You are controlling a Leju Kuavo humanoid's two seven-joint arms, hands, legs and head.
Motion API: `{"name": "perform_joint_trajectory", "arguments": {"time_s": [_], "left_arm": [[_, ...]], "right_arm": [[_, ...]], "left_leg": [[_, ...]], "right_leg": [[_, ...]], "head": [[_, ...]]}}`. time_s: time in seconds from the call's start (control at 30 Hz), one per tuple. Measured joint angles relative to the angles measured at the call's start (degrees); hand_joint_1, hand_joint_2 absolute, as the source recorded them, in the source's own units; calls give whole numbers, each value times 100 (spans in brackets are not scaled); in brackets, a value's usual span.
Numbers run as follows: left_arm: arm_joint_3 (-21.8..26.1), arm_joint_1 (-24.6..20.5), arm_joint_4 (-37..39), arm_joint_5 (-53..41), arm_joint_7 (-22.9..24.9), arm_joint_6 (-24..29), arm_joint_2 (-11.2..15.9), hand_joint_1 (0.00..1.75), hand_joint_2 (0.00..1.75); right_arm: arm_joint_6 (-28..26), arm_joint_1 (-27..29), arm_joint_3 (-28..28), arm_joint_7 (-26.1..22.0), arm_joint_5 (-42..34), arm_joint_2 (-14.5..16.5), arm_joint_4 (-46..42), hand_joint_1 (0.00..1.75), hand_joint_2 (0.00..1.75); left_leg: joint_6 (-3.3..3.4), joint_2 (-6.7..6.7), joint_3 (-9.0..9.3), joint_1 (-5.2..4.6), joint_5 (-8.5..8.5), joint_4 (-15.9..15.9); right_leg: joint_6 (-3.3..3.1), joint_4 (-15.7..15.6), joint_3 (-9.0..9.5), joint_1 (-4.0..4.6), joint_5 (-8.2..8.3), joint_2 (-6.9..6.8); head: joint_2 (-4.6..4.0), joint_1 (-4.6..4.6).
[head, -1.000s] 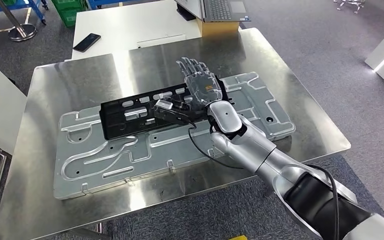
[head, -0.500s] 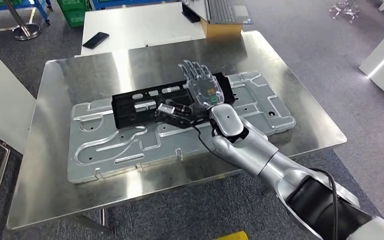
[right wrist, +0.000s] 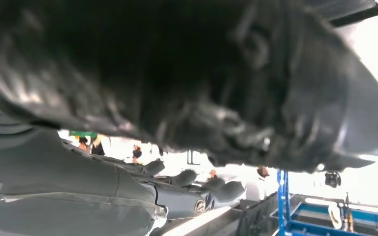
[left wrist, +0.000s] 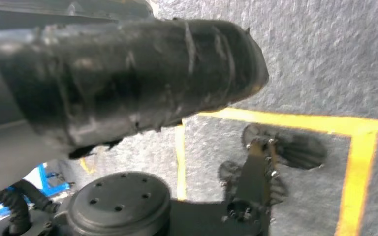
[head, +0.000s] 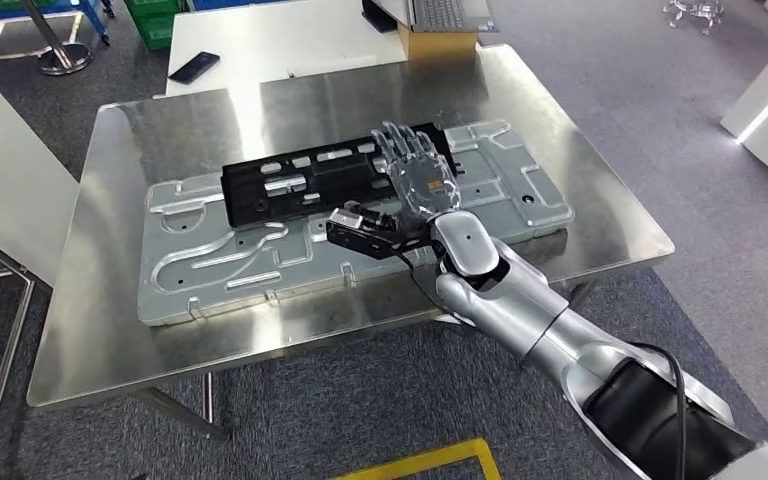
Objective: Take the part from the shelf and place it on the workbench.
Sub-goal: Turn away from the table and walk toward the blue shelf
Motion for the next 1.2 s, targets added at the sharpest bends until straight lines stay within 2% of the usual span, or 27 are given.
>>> {"name": "perform_joint_trajectory", "arguments": {"time_s": [0.07,0.1,0.13,0.17,0.2,0.23,0.3,0.33,0.37,0.43,0.47,0.5,0.53,0.6,0.63,0.67,0.7,0.77,0.83,0.87,0.93,0.97,1.03,1.1,1.13,1.17,1.2], "left_arm": [[0,-3,-1,1,-2,-2,-10,0,0],[1,-8,0,1,-3,-2,-12,0,0],[0,-10,0,2,-5,-1,-13,0,0],[0,-12,0,2,-7,-1,-14,0,0],[-1,-13,0,2,-8,-2,-15,0,0],[-1,-16,0,2,-10,-2,-15,0,0],[0,-35,0,1,-14,-3,-14,0,0],[1,-42,0,0,-15,-3,-14,0,0],[0,-47,0,-1,-15,-3,-14,0,0],[0,-42,0,-1,-15,-5,-16,0,0],[0,-42,0,-2,-15,-7,-18,0,0],[1,-43,0,-3,-15,-10,-20,0,0],[1,-47,-1,-4,-15,-13,-22,0,0],[1,-50,-1,-5,-15,-17,-24,0,0],[1,-49,-1,-5,-15,-18,-25,0,0],[1,-48,-1,-5,-15,-19,-27,0,0],[1,-46,-1,-5,-15,-19,-30,0,0],[1,-43,-1,-8,-16,-19,-38,0,0],[1,-43,0,-14,-20,-20,-46,0,0],[1,-42,0,-17,-23,-20,-49,0,0],[1,-35,1,-22,-26,-20,-50,0,0],[0,-28,1,-25,-26,-20,-54,0,0],[-1,-14,2,-35,-26,-20,-63,0,0],[-1,-14,2,-47,-30,-21,-73,0,0],[-1,-17,2,-51,-31,-22,-77,0,0],[-1,-19,2,-53,-33,-23,-80,0,0],[-1,-20,2,-54,-33,-24,-86,0,0]], "right_arm": [[12,1,-1,0,2,-1,-16,0,0],[21,10,-1,0,3,-1,-22,0,0],[31,22,-1,0,4,-1,-24,0,0],[40,35,-1,0,7,-2,-24,0,0],[45,46,-1,0,9,-2,-24,0,0],[49,52,-1,0,13,-3,-26,0,0],[50,54,-9,0,19,-10,-42,0,0],[51,52,-14,0,22,-17,-51,0,0],[51,52,-20,0,26,-23,-59,0,0],[59,59,-25,0,34,-37,-60,0,0],[66,62,-25,0,38,-45,-60,0,0],[74,66,-25,0,43,-56,-60,0,0],[81,66,-25,-1,50,-66,-60,0,0],[93,68,-25,-2,70,-73,-60,0,0],[98,72,-25,-2,80,-74,-59,0,0],[103,77,-25,-1,89,-75,-59,0,0],[108,82,-25,-1,97,-77,-59,0,0],[110,86,-25,0,106,-77,-62,0,0],[102,86,-28,0,108,-77,-77,0,0],[98,88,-30,0,108,-77,-85,0,0],[96,110,-32,-1,106,-77,-90,0,0],[97,125,-33,-3,105,-75,-90,0,0],[98,155,-33,-13,104,-74,-90,0,0],[99,174,-34,-24,110,-72,-91,0,0],[99,191,-34,-26,116,-70,-91,0,0],[99,212,-34,-28,125,-69,-91,0,0],[99,235,-34,-30,133,-68,-90,0,0]], "left_leg": [[-56,3,-187,39,-576,660],[-81,4,-250,57,-764,1022],[-99,5,-260,71,-821,1286],[-112,5,-191,81,-754,1387],[-119,6,-28,88,-607,1288],[-123,6,235,93,-475,1004],[-104,-5,884,82,-502,164],[-77,-15,1093,70,-570,-150],[-45,-24,1202,51,-635,-327],[47,-17,1148,42,-563,-366],[95,-4,1112,44,-511,-373],[152,11,1050,48,-442,-385],[197,23,988,45,-375,-387],[251,30,820,17,-245,-379],[260,31,729,0,-183,-368],[264,30,635,-18,-123,-353],[262,27,541,-36,-68,-333],[245,19,380,-64,24,-284],[204,16,286,-76,103,-240],[177,16,264,-70,144,-236],[114,10,230,-49,219,-246],[79,5,186,-41,160,-206],[7,-4,37,-21,-246,136],[-62,-4,-140,19,-777,823],[-92,-3,-188,40,-890,1148],[-120,-3,-172,58,-860,1345],[-144,-3,-74,76,-717,1369]], "right_leg": [[-36,-5,-152,-11,140,3],[-33,-3,-243,-12,207,3],[-24,0,-334,-14,274,1],[-10,5,-424,-17,338,-1],[7,12,-509,-22,398,-2],[29,23,-585,-27,454,-3],[89,48,-692,-24,553,-8],[123,46,-707,-19,603,-12],[158,33,-711,-16,652,-15],[225,12,-719,-18,716,-8],[250,73,-764,-23,629,-4],[266,237,-840,-26,431,-2],[271,513,-939,-31,141,-2],[271,1277,-1138,-24,-409,-4],[268,1605,-1183,-19,-512,-3],[257,1786,-1152,-14,-473,-2],[237,1770,-1023,-8,-336,-2],[166,1165,-477,17,-104,3],[109,378,60,58,-185,8],[93,153,194,81,-246,7],[59,45,194,88,-189,-7],[29,14,161,75,-131,-18],[-43,-27,37,39,8,-37],[-73,-22,-131,36,137,-38],[-69,-15,-219,34,201,-38],[-58,-4,-311,28,265,-40],[-41,14,-406,19,323,-42]], "head": [[0,-17],[0,-20],[0,-19],[0,-19],[0,-19],[0,-19],[0,-14],[0,-5],[0,-6],[0,3],[0,4],[0,17],[0,24],[0,38],[0,39],[0,40],[0,39],[0,38],[0,32],[0,37],[0,52],[0,55],[0,37],[0,14],[0,5],[0,6],[0,5]]}}
